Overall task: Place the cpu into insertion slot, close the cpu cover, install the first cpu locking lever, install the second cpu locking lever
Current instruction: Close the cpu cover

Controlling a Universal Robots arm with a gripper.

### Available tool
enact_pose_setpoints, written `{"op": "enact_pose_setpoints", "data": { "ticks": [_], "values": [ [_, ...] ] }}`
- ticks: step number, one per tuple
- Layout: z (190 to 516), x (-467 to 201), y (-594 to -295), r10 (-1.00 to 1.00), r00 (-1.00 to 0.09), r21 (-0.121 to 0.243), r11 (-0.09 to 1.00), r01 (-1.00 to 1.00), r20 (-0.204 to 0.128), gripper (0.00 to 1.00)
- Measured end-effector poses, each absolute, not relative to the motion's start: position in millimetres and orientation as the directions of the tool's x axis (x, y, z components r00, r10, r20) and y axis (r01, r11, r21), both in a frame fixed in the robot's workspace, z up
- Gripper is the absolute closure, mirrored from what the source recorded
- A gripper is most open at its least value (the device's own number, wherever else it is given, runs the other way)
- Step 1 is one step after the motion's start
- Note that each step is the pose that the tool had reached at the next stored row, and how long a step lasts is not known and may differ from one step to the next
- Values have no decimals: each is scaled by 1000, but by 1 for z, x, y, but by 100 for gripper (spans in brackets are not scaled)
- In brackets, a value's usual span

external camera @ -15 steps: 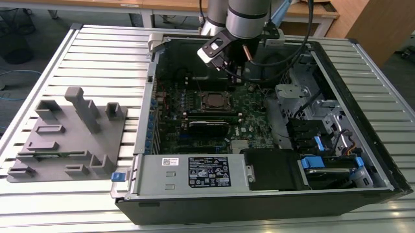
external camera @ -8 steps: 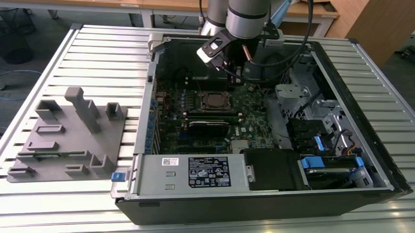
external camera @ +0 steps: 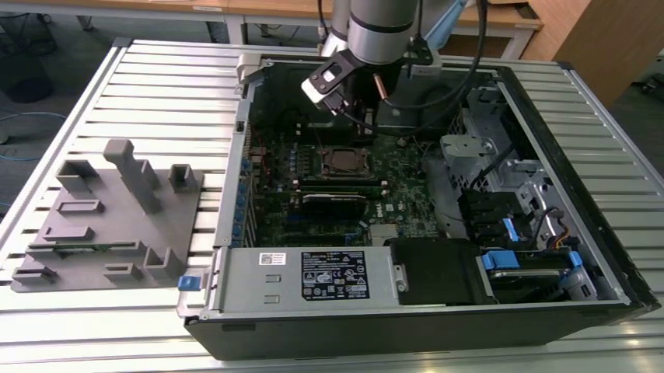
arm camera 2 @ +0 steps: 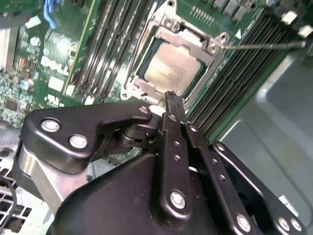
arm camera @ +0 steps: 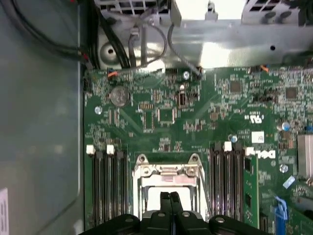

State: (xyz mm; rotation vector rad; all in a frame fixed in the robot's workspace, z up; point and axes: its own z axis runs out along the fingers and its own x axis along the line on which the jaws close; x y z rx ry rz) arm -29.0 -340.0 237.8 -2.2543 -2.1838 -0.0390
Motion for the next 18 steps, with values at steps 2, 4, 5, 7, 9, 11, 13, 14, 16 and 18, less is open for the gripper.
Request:
{"op": "enact_pose_setpoints", "data": {
  "ticks": [2,4,5,7,9,11,13,14,16,18],
  "values": [
    [236,-32,-340,999,32,15,-32,999,20,89],
    [234,-36,-340,999,32,15,-32,999,20,89],
    [234,-38,-340,999,32,15,-32,999,20,89],
    [232,-43,-340,999,32,15,-32,999,20,89],
    [230,-48,-340,999,32,15,-32,999,20,89],
    [229,-49,-340,999,32,15,-32,999,19,89],
    [229,-49,-340,999,31,15,-32,999,18,89],
    [229,-49,-340,999,31,15,-32,999,18,89],
    [228,-49,-340,999,32,15,-32,999,18,89],
    [228,-49,-340,999,32,15,-32,999,18,89]
  ]
}}
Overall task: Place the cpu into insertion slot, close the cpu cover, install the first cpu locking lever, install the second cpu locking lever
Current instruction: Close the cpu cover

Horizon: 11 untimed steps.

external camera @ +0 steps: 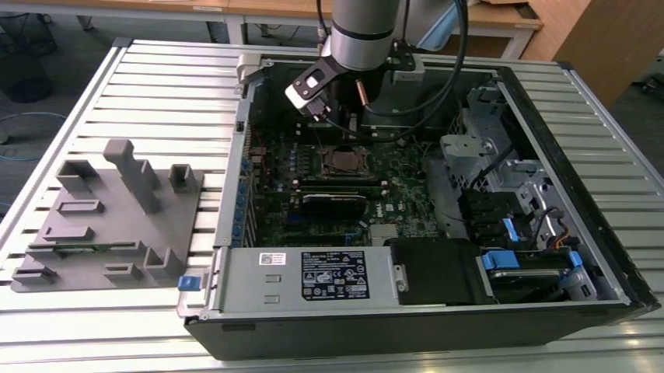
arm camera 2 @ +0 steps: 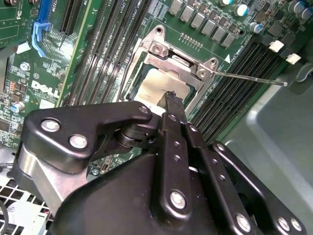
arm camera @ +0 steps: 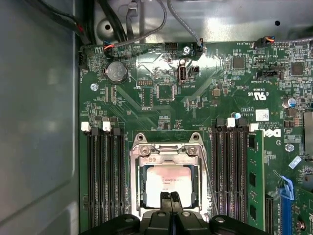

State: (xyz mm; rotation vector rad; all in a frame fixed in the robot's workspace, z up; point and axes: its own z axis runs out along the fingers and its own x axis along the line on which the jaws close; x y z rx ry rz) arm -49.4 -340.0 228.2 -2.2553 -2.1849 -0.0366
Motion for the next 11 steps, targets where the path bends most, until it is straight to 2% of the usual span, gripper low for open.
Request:
{"op": "enact_pose_setpoints", "data": {
  "ticks": [7,11],
  "values": [
    [228,-49,-340,999,30,15,-30,999,18,89],
    [228,-49,-340,999,-34,15,34,999,18,89]
  ]
}}
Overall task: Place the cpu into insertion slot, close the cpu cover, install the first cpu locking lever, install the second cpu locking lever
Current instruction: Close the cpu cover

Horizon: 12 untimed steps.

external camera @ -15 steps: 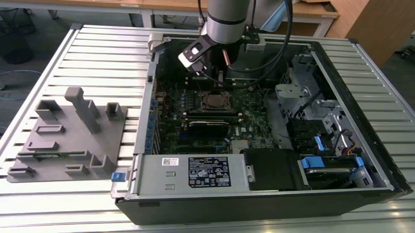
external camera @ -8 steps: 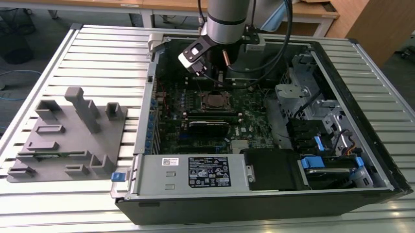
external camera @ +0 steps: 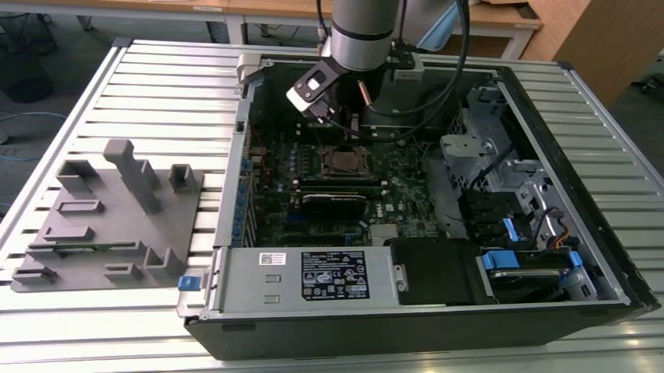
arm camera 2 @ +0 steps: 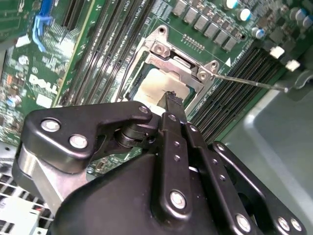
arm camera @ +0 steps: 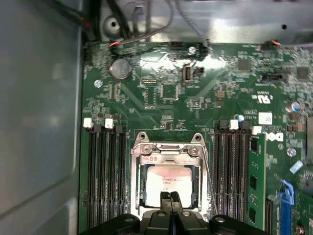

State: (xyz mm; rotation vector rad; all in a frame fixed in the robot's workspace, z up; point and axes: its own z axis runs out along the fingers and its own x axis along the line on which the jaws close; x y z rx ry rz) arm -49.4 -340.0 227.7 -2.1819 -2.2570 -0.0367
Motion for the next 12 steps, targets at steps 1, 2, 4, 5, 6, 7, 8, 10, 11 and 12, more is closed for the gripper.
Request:
{"op": "enact_pose_setpoints", "data": {
  "ticks": [1,2,4,5,6,7,8,10,11,12],
  "values": [
    [228,-49,-340,998,-52,15,52,999,18,89],
    [227,-49,-340,997,-72,15,71,997,18,89],
    [227,-49,-340,994,-107,15,107,994,18,89],
    [227,-49,-340,992,-125,15,125,992,18,89],
    [227,-49,-340,990,-143,15,143,990,18,89],
    [227,-49,-340,987,-161,15,161,987,18,89],
    [227,-49,-340,984,-179,15,178,984,18,89],
    [227,-49,-340,976,-216,15,215,976,18,89],
    [227,-49,-340,972,-233,15,233,972,18,89],
    [227,-49,-340,968,-250,15,250,968,18,89]
  ]
}}
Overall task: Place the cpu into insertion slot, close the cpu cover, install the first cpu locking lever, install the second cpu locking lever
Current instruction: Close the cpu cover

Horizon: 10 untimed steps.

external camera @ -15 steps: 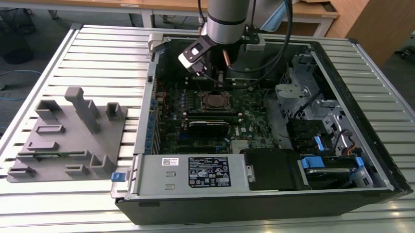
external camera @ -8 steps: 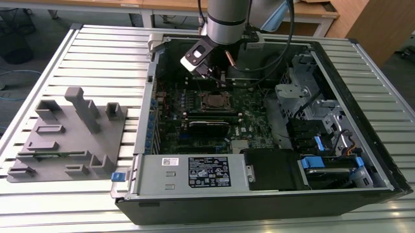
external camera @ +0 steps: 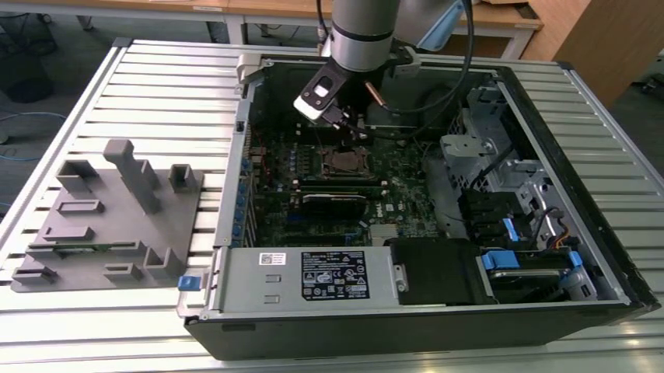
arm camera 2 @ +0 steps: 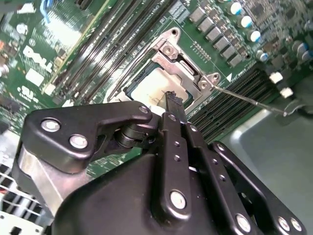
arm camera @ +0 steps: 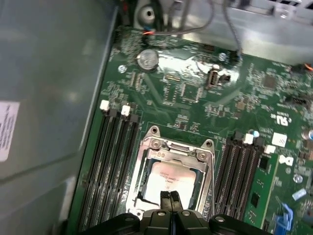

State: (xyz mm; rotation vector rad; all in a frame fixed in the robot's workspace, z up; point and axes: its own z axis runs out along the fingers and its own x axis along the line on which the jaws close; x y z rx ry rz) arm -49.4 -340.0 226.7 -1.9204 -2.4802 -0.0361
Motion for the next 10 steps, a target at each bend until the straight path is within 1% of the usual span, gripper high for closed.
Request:
{"op": "enact_pose_setpoints", "data": {
  "ticks": [10],
  "values": [
    [226,-49,-340,907,-421,15,421,907,18,89]
  ]
}}
